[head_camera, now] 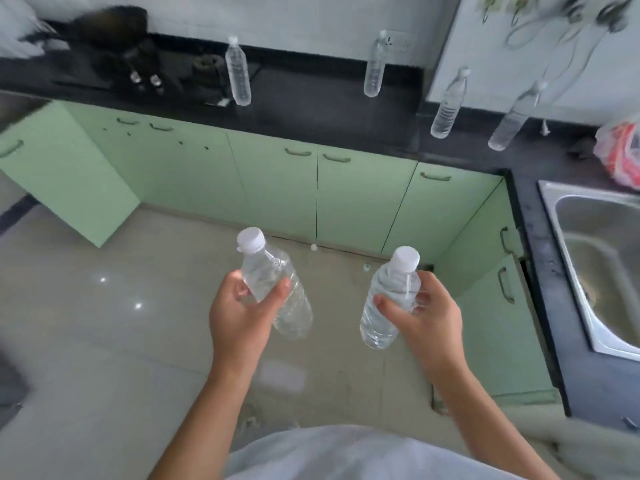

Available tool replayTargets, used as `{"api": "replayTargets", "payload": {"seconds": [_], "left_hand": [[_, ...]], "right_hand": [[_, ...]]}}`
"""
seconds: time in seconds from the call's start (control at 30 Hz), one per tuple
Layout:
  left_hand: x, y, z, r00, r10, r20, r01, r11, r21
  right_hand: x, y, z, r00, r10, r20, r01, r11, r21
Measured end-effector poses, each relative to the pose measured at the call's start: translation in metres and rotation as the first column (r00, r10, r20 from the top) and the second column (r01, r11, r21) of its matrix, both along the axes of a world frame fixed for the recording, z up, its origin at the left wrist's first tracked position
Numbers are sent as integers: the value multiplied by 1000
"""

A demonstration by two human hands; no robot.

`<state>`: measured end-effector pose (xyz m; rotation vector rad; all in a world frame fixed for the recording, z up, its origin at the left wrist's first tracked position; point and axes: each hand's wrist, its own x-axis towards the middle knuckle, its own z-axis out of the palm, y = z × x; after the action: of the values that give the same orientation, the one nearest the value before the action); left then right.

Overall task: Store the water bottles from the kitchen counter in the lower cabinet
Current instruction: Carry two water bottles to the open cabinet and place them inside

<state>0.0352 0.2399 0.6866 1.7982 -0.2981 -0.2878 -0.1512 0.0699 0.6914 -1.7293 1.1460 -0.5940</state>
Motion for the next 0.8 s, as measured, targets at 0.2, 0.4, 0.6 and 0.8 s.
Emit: {"api": "replayTargets", "payload": {"seconds": [0.2, 0.4, 0.6, 0.8], "left_hand": [[72, 61, 19, 997, 65, 43, -67, 997, 48], [156, 120, 14, 997, 55, 60, -62, 989, 133], [232, 158, 8, 997, 83, -3, -82, 983, 163], [302, 175, -15, 980, 186, -71, -169, 965, 198]], "right_hand": [[92, 46, 9, 992, 125, 16, -125, 992, 6], [190, 102, -3, 985, 169, 44, -170, 985, 16], [255, 129, -16, 983, 181, -16, -180, 984, 8], [337, 122, -32, 955, 281, -100, -279, 960, 27]]}}
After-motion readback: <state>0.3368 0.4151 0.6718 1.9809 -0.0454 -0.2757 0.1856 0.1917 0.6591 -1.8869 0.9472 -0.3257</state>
